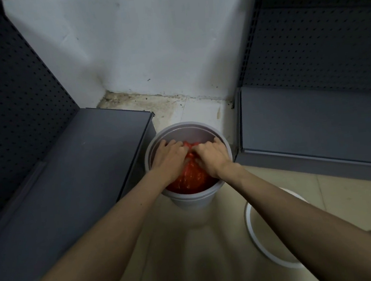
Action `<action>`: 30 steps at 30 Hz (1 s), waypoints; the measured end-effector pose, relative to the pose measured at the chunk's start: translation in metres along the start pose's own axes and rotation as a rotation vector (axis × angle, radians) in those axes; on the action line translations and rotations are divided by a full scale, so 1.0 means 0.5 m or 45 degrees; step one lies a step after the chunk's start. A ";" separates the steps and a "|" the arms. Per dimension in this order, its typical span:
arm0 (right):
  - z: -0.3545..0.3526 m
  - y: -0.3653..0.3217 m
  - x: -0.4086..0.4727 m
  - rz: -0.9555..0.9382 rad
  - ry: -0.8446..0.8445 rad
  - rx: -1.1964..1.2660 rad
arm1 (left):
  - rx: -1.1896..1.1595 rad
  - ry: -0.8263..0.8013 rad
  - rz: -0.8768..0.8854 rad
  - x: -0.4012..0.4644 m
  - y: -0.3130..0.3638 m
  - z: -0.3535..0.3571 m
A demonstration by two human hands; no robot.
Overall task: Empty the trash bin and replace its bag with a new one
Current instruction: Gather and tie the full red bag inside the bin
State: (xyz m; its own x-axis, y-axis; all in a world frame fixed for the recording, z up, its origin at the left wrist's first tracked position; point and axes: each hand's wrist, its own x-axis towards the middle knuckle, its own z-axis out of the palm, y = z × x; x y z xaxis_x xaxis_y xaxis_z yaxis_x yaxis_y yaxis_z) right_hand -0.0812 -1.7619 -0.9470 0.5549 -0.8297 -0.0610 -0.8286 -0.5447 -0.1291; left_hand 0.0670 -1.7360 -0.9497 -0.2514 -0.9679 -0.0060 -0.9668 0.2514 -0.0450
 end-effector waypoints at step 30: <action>-1.065 -0.143 -0.187 -0.264 0.027 0.137 | -0.062 0.015 -0.156 -0.156 0.051 -1.078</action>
State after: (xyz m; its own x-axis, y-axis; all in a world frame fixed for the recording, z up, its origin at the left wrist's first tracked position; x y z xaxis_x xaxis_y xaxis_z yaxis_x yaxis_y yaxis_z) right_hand -0.1130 -1.7105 -0.4050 0.7097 -0.7045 -0.0019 -0.6840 -0.6884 -0.2413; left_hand 0.0374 -1.6512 -0.4121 -0.1318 -0.9912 0.0087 -0.9913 0.1318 0.0036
